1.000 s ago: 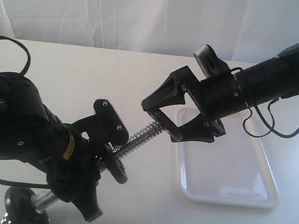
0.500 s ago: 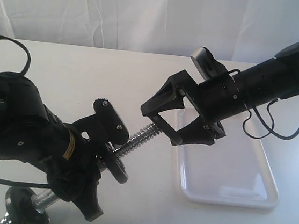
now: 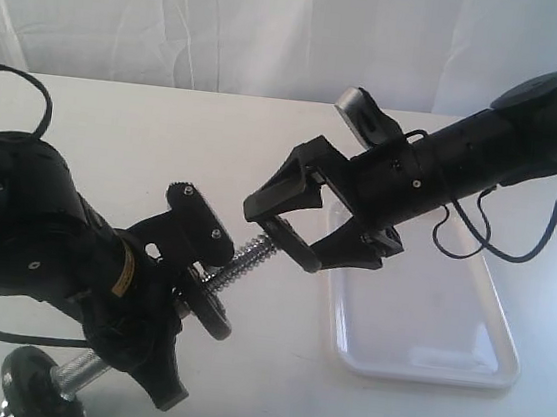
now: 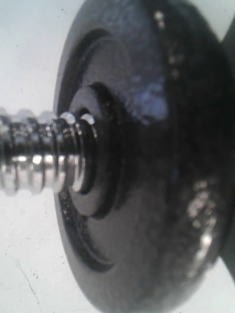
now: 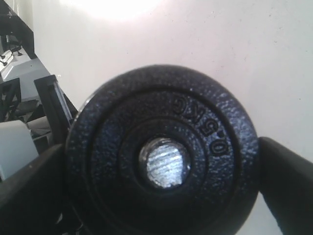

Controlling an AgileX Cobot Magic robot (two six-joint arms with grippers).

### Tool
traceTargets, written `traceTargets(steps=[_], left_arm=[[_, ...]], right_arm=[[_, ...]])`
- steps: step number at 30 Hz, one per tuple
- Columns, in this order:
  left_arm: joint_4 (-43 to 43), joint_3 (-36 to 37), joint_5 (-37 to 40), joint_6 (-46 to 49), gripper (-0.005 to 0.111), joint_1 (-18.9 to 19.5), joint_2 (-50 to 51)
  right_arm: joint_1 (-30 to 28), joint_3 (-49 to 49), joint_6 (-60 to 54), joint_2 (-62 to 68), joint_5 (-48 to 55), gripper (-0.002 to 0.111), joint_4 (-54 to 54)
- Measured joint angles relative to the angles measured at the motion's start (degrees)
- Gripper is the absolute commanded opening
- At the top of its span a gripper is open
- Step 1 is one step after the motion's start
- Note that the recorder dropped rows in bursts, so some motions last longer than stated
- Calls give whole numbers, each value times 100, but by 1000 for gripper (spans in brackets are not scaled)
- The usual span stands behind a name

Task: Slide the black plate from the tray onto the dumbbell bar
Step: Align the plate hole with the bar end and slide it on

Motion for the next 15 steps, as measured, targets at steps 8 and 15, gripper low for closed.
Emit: traceTargets(steps=[8,15], left_arm=[[34,0,22,-124,0,0,-10],[34,0,22,-292,0,0,-33]], right_arm=[[14,0,-47,25,-22,0,37],[22,0,-180,88,-73,0,311]])
